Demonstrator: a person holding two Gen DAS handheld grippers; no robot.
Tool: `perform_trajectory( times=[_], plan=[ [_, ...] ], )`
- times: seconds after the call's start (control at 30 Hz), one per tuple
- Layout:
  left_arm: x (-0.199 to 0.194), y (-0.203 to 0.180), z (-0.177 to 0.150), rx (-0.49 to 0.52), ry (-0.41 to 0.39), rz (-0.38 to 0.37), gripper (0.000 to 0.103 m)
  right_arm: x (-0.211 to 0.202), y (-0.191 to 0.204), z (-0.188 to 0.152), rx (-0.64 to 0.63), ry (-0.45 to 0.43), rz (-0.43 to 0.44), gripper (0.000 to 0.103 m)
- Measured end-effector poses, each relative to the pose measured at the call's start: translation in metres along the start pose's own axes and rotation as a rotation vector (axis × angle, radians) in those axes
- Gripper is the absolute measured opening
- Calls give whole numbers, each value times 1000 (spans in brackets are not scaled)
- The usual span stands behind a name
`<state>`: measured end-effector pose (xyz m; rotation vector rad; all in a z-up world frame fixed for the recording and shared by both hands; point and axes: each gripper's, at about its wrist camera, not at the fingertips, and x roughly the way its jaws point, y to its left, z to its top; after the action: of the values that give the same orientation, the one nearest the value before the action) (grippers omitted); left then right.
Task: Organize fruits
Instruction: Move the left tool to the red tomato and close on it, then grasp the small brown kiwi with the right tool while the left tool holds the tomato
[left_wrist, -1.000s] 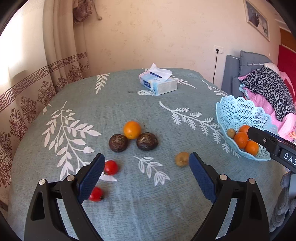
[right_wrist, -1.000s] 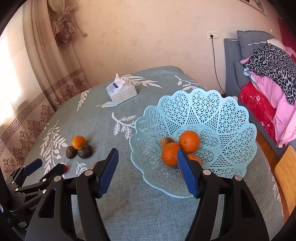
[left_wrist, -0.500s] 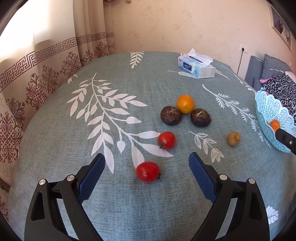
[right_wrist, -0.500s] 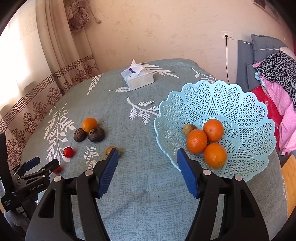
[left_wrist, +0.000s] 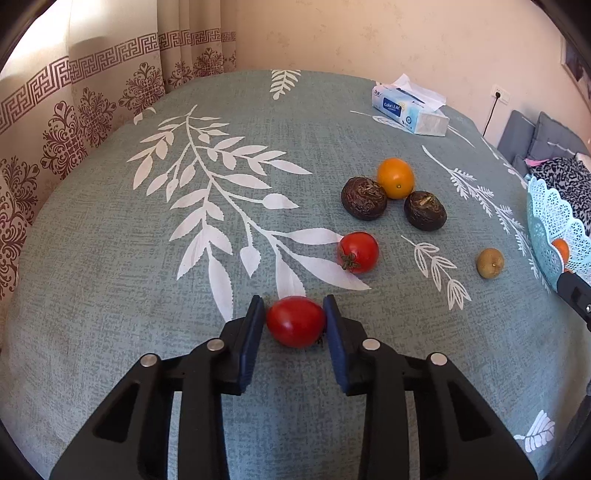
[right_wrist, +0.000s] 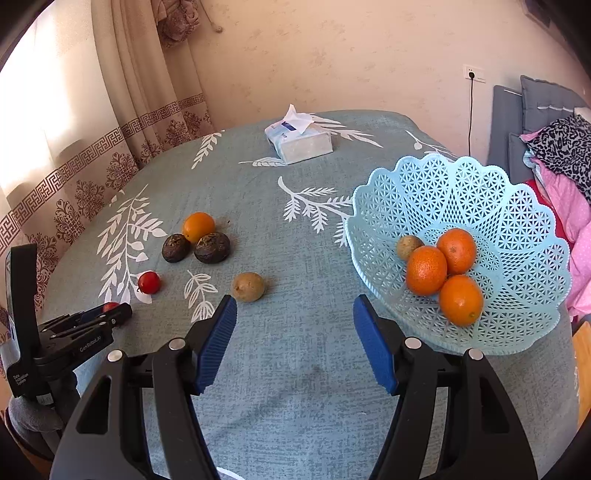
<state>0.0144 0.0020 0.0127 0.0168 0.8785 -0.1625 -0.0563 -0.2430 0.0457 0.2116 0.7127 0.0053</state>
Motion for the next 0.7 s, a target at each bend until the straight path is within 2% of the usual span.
perform_trajectory(
  times=[0.33,0.7],
  plan=[
    [-13,2,-4,-8,-57,-20,29,10,24,4,-53,9,40,67],
    [-22,4,-8,-10,-93,-37,29,54,44,14,-108,114,76,67]
  ],
)
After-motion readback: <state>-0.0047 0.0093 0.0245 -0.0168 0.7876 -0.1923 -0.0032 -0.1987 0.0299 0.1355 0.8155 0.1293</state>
